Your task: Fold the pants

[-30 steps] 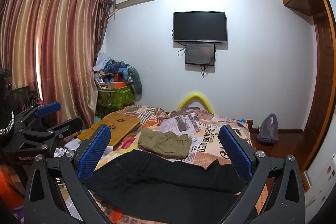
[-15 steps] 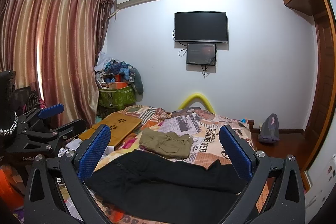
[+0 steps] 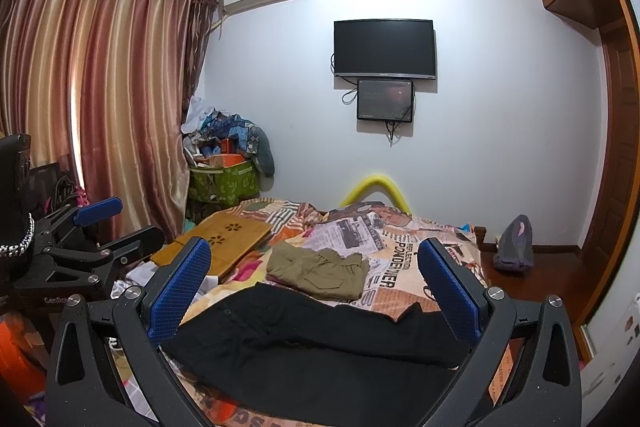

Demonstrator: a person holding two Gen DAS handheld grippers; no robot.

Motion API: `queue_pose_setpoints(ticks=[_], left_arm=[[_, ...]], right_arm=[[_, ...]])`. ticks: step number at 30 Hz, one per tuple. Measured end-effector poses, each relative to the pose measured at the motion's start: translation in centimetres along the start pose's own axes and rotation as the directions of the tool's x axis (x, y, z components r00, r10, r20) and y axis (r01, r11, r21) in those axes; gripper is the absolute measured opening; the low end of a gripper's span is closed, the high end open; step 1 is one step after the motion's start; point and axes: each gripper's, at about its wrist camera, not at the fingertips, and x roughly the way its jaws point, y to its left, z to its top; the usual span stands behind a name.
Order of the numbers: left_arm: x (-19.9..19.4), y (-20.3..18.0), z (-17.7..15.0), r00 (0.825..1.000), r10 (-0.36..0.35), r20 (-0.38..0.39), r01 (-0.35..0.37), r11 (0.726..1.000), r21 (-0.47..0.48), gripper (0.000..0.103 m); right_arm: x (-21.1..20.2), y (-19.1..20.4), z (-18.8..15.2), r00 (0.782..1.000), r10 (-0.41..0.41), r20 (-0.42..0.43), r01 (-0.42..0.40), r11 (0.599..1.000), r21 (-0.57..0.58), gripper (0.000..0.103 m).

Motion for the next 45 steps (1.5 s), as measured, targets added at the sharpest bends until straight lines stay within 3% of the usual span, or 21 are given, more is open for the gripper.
queue_pose_setpoints(ticks=[13,21,27,33,36,41,45], left_arm=[[2.2,0.7,-0.9,0.999,-0.004,-0.036,0.004,1.000,-0.002,0.103],[7.9,3.5,-2.3,0.993,0.047,-0.104,-0.048,0.999,-0.012,0.103],[14.6,5.9,-3.3,0.976,0.116,-0.184,-0.112,0.993,0.032,0.103],[23.2,9.8,-5.8,0.936,0.118,-0.331,-0.122,0.992,0.010,0.103],[27.7,12.0,-7.4,0.906,0.136,-0.401,-0.157,0.987,-0.020,0.098],[35.1,15.4,-10.8,0.835,0.152,-0.529,-0.207,0.977,-0.048,0.088],[40.4,17.8,-13.8,0.775,0.100,-0.624,-0.201,0.975,-0.095,0.083]], right_arm=[[1.7,-1.7,-0.7,0.999,0.000,-0.039,0.001,1.000,0.015,0.103],[5.5,-5.4,-2.6,0.990,-0.049,-0.135,0.054,0.998,0.034,0.103],[9.3,-9.4,-4.6,0.969,-0.095,-0.229,0.110,0.992,0.055,0.103],[12.6,-14.2,-7.0,0.933,-0.155,-0.325,0.184,0.981,0.061,0.102],[14.4,-17.4,-8.5,0.906,-0.187,-0.379,0.231,0.970,0.075,0.102],[16.4,-21.7,-10.2,0.858,-0.263,-0.440,0.326,0.943,0.071,0.101],[18.2,-26.1,-11.7,0.821,-0.321,-0.473,0.404,0.911,0.083,0.101]])
